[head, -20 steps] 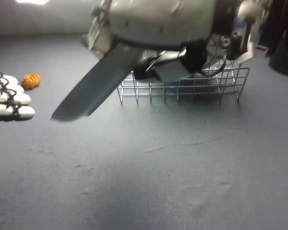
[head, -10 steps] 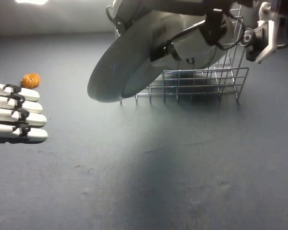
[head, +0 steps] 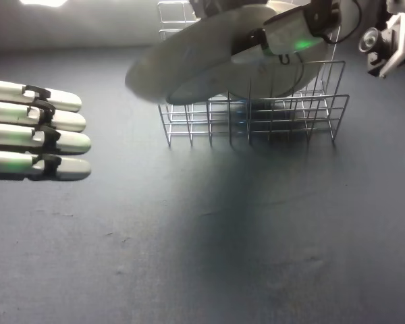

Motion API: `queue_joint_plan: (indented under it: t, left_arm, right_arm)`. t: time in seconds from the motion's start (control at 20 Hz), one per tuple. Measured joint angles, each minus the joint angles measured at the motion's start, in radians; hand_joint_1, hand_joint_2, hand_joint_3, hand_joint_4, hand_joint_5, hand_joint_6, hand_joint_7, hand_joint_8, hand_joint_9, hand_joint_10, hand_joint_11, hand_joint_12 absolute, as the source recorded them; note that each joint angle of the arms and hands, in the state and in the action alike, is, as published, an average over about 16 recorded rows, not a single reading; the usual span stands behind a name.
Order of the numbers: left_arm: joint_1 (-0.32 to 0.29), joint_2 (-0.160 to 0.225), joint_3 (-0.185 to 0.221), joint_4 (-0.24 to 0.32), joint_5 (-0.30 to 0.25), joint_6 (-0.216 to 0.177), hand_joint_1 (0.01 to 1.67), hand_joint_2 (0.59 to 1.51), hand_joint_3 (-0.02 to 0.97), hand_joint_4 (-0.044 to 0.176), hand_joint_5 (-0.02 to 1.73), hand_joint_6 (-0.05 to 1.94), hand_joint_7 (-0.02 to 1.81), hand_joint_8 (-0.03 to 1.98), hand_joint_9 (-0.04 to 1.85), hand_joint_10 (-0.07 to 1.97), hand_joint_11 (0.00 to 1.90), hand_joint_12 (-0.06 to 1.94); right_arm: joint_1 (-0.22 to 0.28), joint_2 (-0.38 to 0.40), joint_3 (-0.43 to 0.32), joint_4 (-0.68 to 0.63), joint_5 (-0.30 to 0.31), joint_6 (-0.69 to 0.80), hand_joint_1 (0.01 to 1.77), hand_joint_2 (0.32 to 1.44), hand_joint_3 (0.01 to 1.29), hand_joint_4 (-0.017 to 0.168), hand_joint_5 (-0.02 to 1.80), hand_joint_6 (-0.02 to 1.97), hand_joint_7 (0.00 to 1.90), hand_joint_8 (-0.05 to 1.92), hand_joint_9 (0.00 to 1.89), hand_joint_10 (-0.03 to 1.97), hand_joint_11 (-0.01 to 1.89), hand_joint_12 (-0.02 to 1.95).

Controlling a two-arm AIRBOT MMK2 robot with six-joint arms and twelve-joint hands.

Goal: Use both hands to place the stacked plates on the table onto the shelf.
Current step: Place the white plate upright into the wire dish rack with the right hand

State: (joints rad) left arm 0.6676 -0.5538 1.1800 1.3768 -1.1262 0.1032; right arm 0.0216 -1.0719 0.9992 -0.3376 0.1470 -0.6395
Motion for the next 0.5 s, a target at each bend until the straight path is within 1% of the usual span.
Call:
queue_joint_plan:
  t: [0.25, 0.5]
  left_arm:
    - [-0.092, 0.015, -0.014, 0.043, -0.035, -0.004, 0.02, 1.078, 0.0, 0.0, 0.08, 0.01, 0.06, 0.01, 0.05, 0.01, 0.03, 0.01]
    - [-0.148, 0.026, -0.026, 0.072, -0.071, -0.007, 0.02, 1.077, 0.0, 0.0, 0.08, 0.01, 0.06, 0.01, 0.05, 0.01, 0.03, 0.01]
  right_arm:
    - [0.001, 0.004, 0.013, 0.074, -0.025, -0.019, 1.24, 1.02, 0.01, -0.007, 0.87, 0.95, 1.04, 1.07, 1.04, 0.86, 0.84, 1.34]
    - [0.001, 0.006, 0.027, 0.145, -0.046, -0.038, 1.24, 1.02, 0.01, -0.008, 0.86, 0.94, 1.03, 1.08, 1.03, 0.9, 0.82, 1.39]
